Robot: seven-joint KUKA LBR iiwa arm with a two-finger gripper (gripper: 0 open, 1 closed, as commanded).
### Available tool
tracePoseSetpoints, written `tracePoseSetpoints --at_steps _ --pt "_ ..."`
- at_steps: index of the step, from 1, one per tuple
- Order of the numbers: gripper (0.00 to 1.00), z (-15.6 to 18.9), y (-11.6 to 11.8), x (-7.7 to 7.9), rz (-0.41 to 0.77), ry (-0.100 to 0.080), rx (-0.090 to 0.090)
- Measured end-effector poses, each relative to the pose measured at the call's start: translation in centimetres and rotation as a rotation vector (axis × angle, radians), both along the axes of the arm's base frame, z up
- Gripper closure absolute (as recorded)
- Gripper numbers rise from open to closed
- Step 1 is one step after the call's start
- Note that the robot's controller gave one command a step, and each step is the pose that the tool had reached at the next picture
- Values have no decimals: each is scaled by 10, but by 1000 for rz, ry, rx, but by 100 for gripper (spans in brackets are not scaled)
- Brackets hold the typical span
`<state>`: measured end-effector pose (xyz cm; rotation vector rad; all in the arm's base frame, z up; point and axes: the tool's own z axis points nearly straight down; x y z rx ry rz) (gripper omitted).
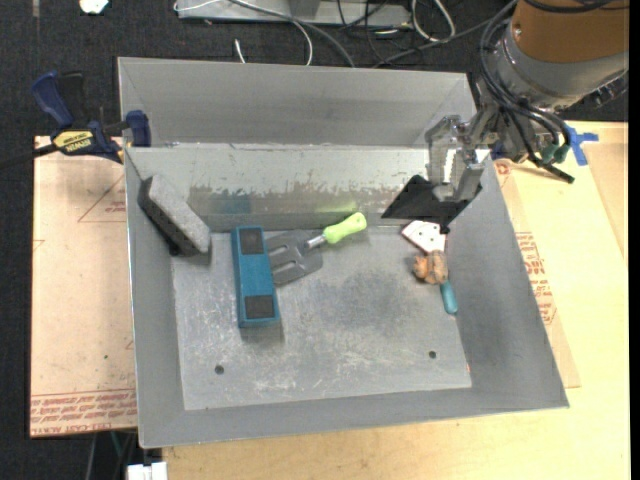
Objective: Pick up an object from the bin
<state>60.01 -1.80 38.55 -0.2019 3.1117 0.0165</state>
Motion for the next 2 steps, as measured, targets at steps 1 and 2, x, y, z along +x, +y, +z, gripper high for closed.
tracePoseSetpoints --at_steps 1,2 --pt "100 -1 0 0 -1 2 0" --pt "100 -55 76 -31 25 0 0"
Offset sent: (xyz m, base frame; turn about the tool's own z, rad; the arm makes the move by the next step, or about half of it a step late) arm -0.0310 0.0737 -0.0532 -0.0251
